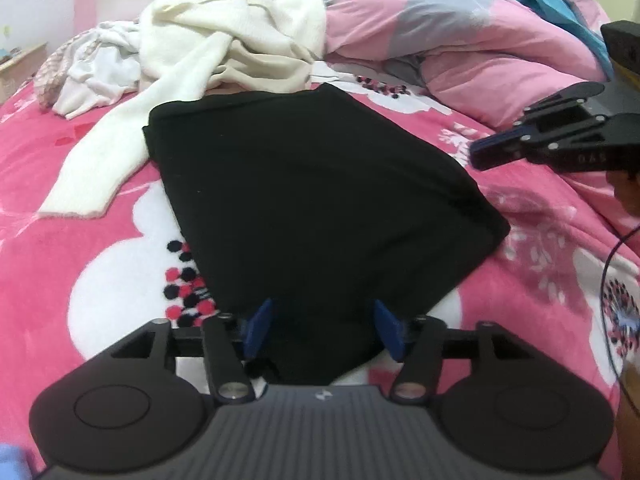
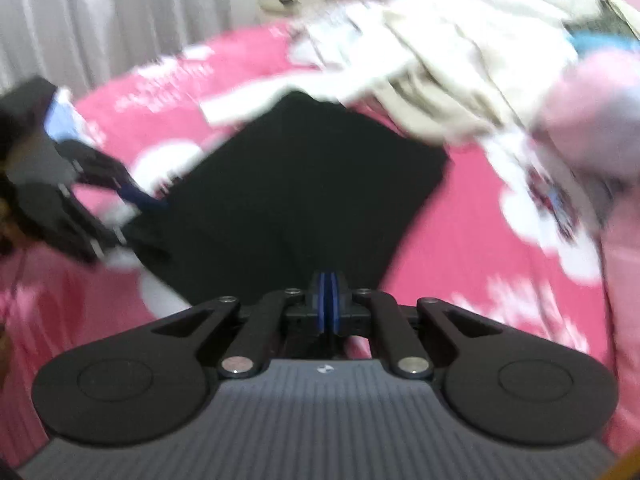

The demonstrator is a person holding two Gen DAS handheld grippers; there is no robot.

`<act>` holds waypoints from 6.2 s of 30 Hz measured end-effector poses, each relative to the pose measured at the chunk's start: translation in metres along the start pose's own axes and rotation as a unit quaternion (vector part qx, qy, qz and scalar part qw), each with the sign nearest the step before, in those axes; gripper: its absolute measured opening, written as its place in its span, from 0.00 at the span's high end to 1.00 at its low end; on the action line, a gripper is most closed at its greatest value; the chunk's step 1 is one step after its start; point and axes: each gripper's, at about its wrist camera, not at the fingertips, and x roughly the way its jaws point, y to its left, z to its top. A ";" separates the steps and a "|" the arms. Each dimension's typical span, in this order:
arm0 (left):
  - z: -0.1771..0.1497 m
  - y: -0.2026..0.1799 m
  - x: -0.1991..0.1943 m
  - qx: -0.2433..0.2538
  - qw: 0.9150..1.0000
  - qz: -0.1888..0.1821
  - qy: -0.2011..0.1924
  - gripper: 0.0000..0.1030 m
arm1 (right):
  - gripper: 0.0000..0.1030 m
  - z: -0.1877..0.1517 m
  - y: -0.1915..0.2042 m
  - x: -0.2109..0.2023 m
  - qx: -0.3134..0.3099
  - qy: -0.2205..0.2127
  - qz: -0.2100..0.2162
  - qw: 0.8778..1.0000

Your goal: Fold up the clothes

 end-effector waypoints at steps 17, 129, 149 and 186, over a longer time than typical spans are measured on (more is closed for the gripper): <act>0.022 -0.023 0.015 -0.096 0.990 0.058 0.082 0.03 | 0.98 -0.014 -0.042 0.018 0.176 -0.002 -0.020 0.984; 0.060 0.041 0.051 -0.081 0.990 0.097 -0.055 0.20 | 0.98 0.064 -0.132 0.132 0.116 -0.038 -0.037 0.992; 0.058 0.057 0.044 -0.115 0.987 0.094 -0.064 0.19 | 0.97 0.112 -0.055 0.142 -0.067 -0.075 0.087 0.991; 0.005 0.045 -0.050 -0.185 0.976 0.064 -0.095 0.00 | 0.01 0.056 -0.043 -0.033 0.131 -0.169 -0.024 0.977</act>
